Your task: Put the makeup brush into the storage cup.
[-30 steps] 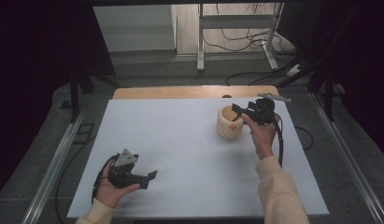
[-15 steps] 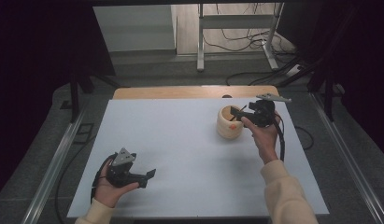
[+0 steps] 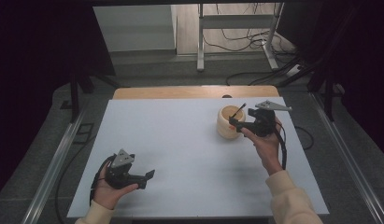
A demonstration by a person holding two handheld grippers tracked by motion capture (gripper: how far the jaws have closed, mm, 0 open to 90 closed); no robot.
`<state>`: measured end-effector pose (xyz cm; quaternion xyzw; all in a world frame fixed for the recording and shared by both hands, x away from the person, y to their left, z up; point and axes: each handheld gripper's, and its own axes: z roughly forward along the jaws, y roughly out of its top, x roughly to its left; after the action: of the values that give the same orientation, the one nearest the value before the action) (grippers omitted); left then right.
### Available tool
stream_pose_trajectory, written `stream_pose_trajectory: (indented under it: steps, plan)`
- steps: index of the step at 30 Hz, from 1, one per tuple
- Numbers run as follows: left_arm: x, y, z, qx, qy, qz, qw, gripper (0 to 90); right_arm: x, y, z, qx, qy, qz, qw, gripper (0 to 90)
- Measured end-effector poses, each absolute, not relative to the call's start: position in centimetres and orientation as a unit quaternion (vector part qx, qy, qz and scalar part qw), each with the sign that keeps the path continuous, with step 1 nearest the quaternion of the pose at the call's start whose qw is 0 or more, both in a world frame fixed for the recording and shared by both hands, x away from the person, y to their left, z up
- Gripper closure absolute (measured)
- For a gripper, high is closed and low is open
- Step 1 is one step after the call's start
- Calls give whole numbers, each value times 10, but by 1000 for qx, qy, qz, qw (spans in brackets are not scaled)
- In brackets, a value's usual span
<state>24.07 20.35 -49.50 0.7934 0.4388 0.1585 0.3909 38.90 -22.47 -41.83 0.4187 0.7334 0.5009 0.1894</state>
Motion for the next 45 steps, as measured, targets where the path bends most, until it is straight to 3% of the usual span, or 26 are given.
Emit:
stream_pose_trajectory:
  steps: [6,23,38,45]
  plan:
    - [239,203,-496,796,437,157,389,38,367,-231,-428,404,748,488,196,93]
    - [242,204,-499,795,439,159,387,38,332,-259,-471,399,769,475,154,119]
    - [241,206,-503,793,441,161,388,39,306,-281,-485,383,792,456,131,129]
    - [241,206,-502,791,442,161,392,39,301,-294,-487,390,794,442,151,134]
